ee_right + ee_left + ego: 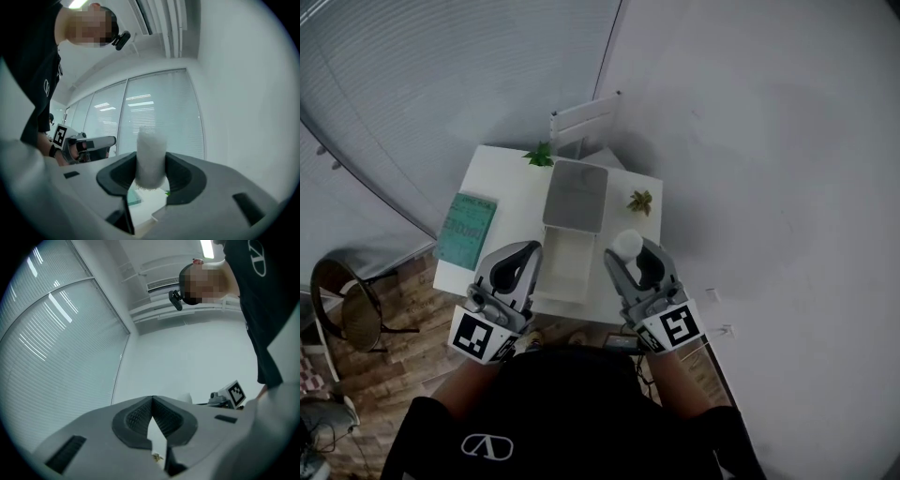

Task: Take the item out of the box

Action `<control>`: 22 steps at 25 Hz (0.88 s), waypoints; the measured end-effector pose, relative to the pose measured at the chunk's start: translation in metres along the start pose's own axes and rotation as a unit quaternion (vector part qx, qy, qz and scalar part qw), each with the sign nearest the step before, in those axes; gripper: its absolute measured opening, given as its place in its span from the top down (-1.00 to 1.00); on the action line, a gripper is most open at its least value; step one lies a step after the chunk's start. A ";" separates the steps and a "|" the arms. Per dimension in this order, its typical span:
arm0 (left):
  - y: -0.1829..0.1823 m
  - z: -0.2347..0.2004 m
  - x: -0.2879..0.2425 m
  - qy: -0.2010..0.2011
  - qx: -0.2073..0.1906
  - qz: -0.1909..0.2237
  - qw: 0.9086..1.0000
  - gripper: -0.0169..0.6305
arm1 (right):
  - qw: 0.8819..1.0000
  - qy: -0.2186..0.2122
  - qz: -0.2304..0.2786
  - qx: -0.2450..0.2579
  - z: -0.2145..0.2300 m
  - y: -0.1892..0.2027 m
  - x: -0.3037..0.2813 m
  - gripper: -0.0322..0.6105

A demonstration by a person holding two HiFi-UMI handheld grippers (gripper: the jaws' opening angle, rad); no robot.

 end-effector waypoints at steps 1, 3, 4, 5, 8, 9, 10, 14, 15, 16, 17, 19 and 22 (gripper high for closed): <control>0.000 0.000 -0.001 0.000 -0.001 0.000 1.000 0.93 | 1.000 0.007 0.008 -0.006 0.001 0.000 0.003 0.33; -0.001 0.001 -0.002 0.002 -0.005 -0.001 1.000 0.93 | 0.999 0.021 0.024 -0.017 0.002 0.000 0.008 0.33; -0.002 0.002 -0.002 0.002 -0.007 -0.001 1.000 0.93 | 0.999 0.026 0.029 -0.021 0.002 0.001 0.009 0.33; -0.002 0.002 -0.002 0.003 -0.008 -0.001 1.000 0.93 | 0.999 0.030 0.032 -0.022 0.002 0.002 0.011 0.33; -0.001 0.001 -0.003 0.004 -0.010 -0.001 1.000 0.93 | 0.999 0.035 0.034 -0.010 -0.002 0.005 0.011 0.33; -0.001 0.001 -0.004 0.004 -0.010 -0.001 1.000 0.93 | 0.999 0.036 0.034 -0.008 -0.003 0.005 0.011 0.33; -0.001 0.001 -0.004 0.005 -0.010 -0.002 1.000 0.93 | 0.999 0.038 0.035 -0.006 -0.004 0.005 0.011 0.33; 0.000 0.000 -0.004 0.005 -0.011 -0.001 1.000 0.93 | 0.998 0.042 0.037 -0.001 -0.004 0.008 0.010 0.33; 0.001 -0.001 -0.004 0.004 -0.009 -0.002 1.000 0.93 | 0.998 0.043 0.037 -0.001 -0.003 0.009 0.010 0.33; 0.002 -0.001 -0.004 0.003 -0.008 -0.003 1.000 0.93 | 0.998 0.044 0.037 -0.002 -0.004 0.010 0.010 0.33; 0.003 -0.001 -0.003 0.003 -0.006 -0.004 1.000 0.93 | 0.998 0.046 0.036 -0.002 -0.004 0.010 0.011 0.33; 0.002 -0.001 -0.002 0.002 -0.006 -0.005 1.000 0.93 | 0.998 0.049 0.033 -0.002 -0.005 0.012 0.011 0.33; 0.001 0.002 -0.002 0.004 -0.008 -0.004 1.000 0.93 | 0.998 0.050 0.029 -0.005 -0.007 0.015 0.012 0.34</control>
Point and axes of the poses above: the fingertips, and each gripper's own axes: x backward along the fingers, z to its right, y out of its underside, the point moved 3 cm from there along x, backward along the fingers, and after that the axes turned 12 degrees about z, right-handed, at the moved point
